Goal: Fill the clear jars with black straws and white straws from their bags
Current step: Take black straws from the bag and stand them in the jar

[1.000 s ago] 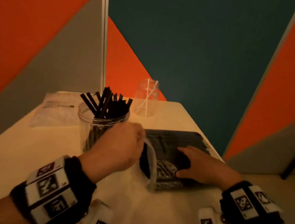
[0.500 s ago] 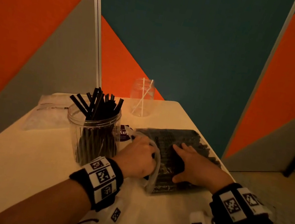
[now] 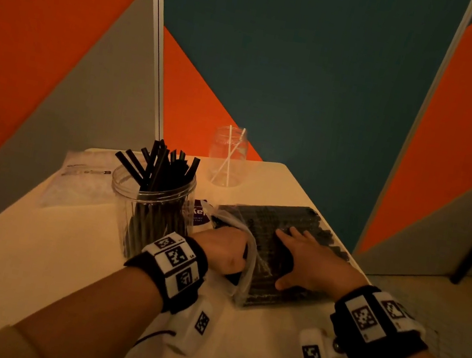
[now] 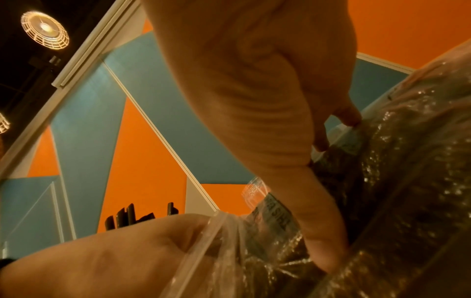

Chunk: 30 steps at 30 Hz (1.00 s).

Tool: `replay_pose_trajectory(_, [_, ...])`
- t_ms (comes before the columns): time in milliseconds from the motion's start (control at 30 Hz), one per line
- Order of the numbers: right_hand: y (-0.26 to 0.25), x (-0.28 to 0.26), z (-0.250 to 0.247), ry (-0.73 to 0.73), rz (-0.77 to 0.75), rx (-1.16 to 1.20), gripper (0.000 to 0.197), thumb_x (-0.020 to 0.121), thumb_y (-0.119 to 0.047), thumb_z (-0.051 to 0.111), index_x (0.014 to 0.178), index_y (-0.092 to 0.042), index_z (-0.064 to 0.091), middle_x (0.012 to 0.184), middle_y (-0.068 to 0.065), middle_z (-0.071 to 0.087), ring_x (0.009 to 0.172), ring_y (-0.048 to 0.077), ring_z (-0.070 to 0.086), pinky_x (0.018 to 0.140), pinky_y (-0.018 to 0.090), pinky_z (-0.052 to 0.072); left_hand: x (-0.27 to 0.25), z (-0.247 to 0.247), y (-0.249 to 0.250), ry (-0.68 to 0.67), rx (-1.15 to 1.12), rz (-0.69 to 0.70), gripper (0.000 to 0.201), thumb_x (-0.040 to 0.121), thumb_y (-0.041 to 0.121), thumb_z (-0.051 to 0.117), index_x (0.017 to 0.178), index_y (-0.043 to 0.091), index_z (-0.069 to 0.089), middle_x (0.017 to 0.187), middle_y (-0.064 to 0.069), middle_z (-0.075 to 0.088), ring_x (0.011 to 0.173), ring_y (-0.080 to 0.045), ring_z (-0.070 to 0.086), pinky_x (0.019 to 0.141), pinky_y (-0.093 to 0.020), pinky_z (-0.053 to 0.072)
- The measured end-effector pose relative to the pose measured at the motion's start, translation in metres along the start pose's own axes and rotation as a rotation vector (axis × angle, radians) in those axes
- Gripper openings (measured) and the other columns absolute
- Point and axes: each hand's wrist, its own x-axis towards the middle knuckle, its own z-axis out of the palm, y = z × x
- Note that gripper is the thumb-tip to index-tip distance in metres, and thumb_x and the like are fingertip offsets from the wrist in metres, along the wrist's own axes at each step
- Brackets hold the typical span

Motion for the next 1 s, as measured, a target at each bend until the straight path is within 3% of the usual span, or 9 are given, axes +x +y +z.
replay_pose_trajectory(100, [-0.003, 0.0, -0.001, -0.013, -0.001, -0.011, 0.117, 0.079, -0.043, 0.082, 0.16, -0.035, -0.002, 0.169, -0.003, -0.008, 0.155, 0.027, -0.008, 0.123, 0.059, 0.011, -0.005, -0.002, 0.001, -0.04, -0.009, -0.01, 0.037, 0.098, 0.035, 0.054, 0.121, 0.008, 0.063, 0.12, -0.014, 0.065, 0.108, -0.032, 0.062, 0.093, -0.049, 0.052])
replay_pose_trajectory(200, [-0.005, -0.001, -0.002, -0.023, 0.006, -0.023, 0.117, 0.079, -0.042, 0.082, 0.16, -0.036, -0.002, 0.169, -0.003, -0.008, 0.155, 0.028, -0.007, 0.123, 0.059, 0.011, -0.008, 0.0, 0.004, -0.057, 0.035, -0.013, 0.036, 0.101, 0.033, 0.05, 0.122, 0.006, 0.062, 0.12, -0.015, 0.064, 0.107, -0.033, 0.061, 0.093, -0.049, 0.051])
replay_pose_trajectory(300, [-0.005, -0.001, -0.003, -0.031, 0.009, -0.023, 0.116, 0.079, -0.042, 0.082, 0.16, -0.036, -0.001, 0.169, -0.004, -0.007, 0.155, 0.028, -0.006, 0.122, 0.06, 0.011, -0.012, 0.006, 0.009, -0.049, 0.154, -0.009, 0.039, 0.103, 0.026, 0.045, 0.133, 0.001, 0.048, 0.132, -0.016, 0.052, 0.113, -0.031, 0.053, 0.093, -0.034, 0.046])
replay_pose_trajectory(367, [-0.005, -0.002, -0.003, -0.028, 0.007, -0.022, 0.116, 0.078, -0.042, 0.082, 0.16, -0.036, 0.0, 0.169, -0.005, -0.007, 0.155, 0.027, -0.006, 0.122, 0.06, 0.013, -0.016, 0.01, 0.01, -0.008, 0.147, -0.018, 0.043, 0.102, 0.023, 0.047, 0.139, 0.002, 0.04, 0.135, -0.014, 0.048, 0.115, -0.029, 0.052, 0.093, -0.031, 0.043])
replay_pose_trajectory(433, [-0.005, -0.002, -0.003, -0.029, 0.006, -0.02, 0.116, 0.078, -0.041, 0.082, 0.16, -0.037, 0.0, 0.169, -0.005, -0.007, 0.155, 0.027, -0.007, 0.122, 0.06, 0.013, -0.022, 0.012, 0.007, 0.001, 0.114, 0.004, 0.038, 0.1, 0.019, 0.049, 0.134, 0.003, 0.043, 0.126, -0.012, 0.054, 0.104, -0.026, 0.056, 0.087, -0.031, 0.047])
replay_pose_trajectory(533, [-0.005, -0.004, -0.003, -0.032, 0.003, -0.012, 0.116, 0.079, -0.041, 0.083, 0.16, -0.037, 0.0, 0.169, -0.006, -0.008, 0.155, 0.026, -0.006, 0.12, 0.058, 0.014, -0.036, 0.011, -0.006, -0.017, 0.137, 0.007, 0.031, 0.1, 0.019, 0.048, 0.129, 0.008, 0.043, 0.109, -0.002, 0.052, 0.087, -0.018, 0.051, 0.077, -0.031, 0.043])
replay_pose_trajectory(700, [-0.005, -0.004, -0.004, -0.046, -0.019, -0.015, 0.116, 0.08, -0.037, 0.083, 0.16, -0.034, -0.002, 0.168, -0.003, -0.01, 0.155, 0.027, -0.002, 0.123, 0.049, 0.016, -0.056, 0.008, -0.023, 0.0, 0.199, -0.143, 0.028, 0.096, 0.019, 0.046, 0.124, 0.017, 0.047, 0.108, 0.0, 0.055, 0.092, -0.019, 0.057, 0.084, -0.034, 0.049])
replay_pose_trajectory(800, [-0.007, -0.003, -0.005, -0.048, -0.024, -0.03, 0.117, 0.08, -0.037, 0.083, 0.16, -0.034, -0.002, 0.168, -0.002, -0.009, 0.155, 0.027, 0.0, 0.123, 0.047, 0.017, -0.053, 0.016, -0.016, 0.094, 0.194, -0.14, 0.033, 0.094, 0.019, 0.049, 0.126, 0.016, 0.045, 0.115, -0.004, 0.057, 0.096, -0.023, 0.06, 0.085, -0.038, 0.053])
replay_pose_trajectory(1000, [-0.006, -0.001, -0.004, -0.049, -0.026, -0.017, 0.117, 0.08, -0.037, 0.083, 0.16, -0.036, -0.003, 0.168, -0.002, -0.01, 0.155, 0.027, 0.0, 0.123, 0.047, 0.016, -0.032, 0.04, 0.008, 0.329, 0.306, -0.095, 0.039, 0.098, 0.025, 0.049, 0.133, 0.012, 0.038, 0.115, -0.012, 0.061, 0.093, -0.031, 0.065, 0.075, -0.043, 0.055])
